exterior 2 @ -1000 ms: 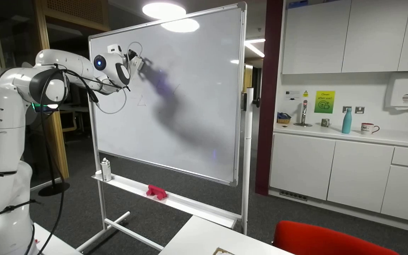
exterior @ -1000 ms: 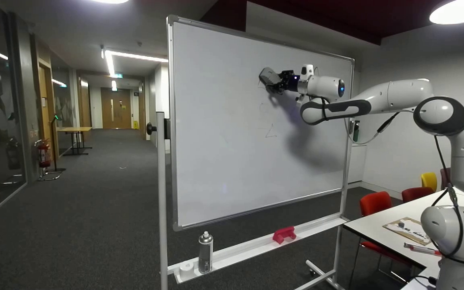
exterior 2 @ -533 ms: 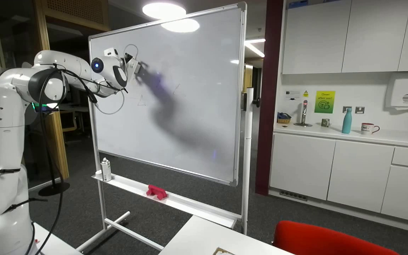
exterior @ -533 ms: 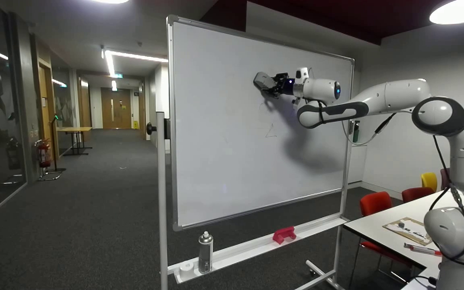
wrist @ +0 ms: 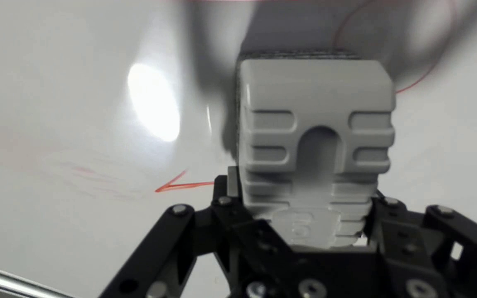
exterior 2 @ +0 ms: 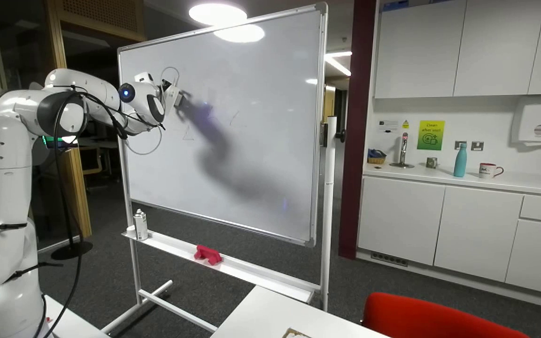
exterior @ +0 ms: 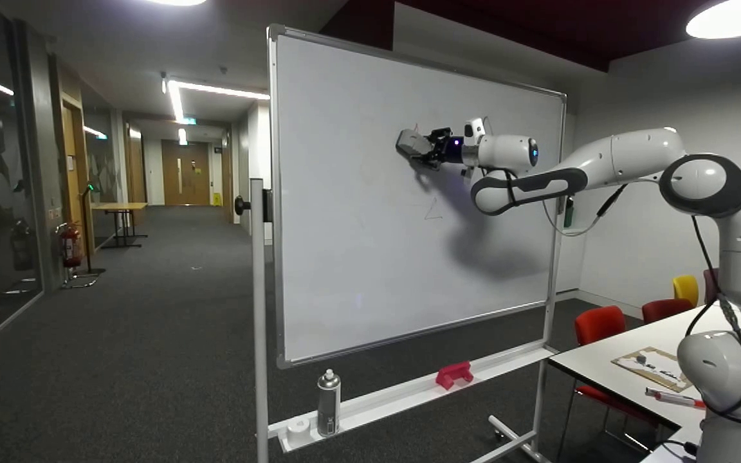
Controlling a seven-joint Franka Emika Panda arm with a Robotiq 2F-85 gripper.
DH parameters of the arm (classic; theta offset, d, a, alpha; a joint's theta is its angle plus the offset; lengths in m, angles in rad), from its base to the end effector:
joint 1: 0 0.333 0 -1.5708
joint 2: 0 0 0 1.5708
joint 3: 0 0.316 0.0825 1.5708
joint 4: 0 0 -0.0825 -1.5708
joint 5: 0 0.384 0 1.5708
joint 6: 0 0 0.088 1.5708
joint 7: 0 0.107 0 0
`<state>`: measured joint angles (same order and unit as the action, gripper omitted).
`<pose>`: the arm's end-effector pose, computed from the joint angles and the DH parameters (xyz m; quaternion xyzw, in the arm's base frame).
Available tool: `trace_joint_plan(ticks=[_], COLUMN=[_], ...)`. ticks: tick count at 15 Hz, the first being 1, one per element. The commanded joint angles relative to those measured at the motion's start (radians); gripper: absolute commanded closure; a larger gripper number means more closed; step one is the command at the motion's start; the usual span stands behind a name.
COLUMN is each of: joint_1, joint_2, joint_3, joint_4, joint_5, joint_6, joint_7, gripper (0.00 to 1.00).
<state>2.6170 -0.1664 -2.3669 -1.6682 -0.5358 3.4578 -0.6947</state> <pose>0.5851 0.1604 0.7214 0.4982 0.4631 0.6877 0.2539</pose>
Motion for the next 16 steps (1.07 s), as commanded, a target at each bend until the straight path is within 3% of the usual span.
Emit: trace_joint_plan(ticks=[1, 12, 16], joint_1=[0.000, -0.001, -0.001], joint_2=[0.009, 0.036, 0.030], joint_3=[0.000, 0.049, 0.033], joint_4=[-0.046, 0.087, 0.137], joint_5=[0.069, 0.154, 0.179], joint_6=[-0.001, -0.050, -0.058], joint_7=[-0.112, -0.129, -0.148], gripper=[0.65, 0.65, 0.65])
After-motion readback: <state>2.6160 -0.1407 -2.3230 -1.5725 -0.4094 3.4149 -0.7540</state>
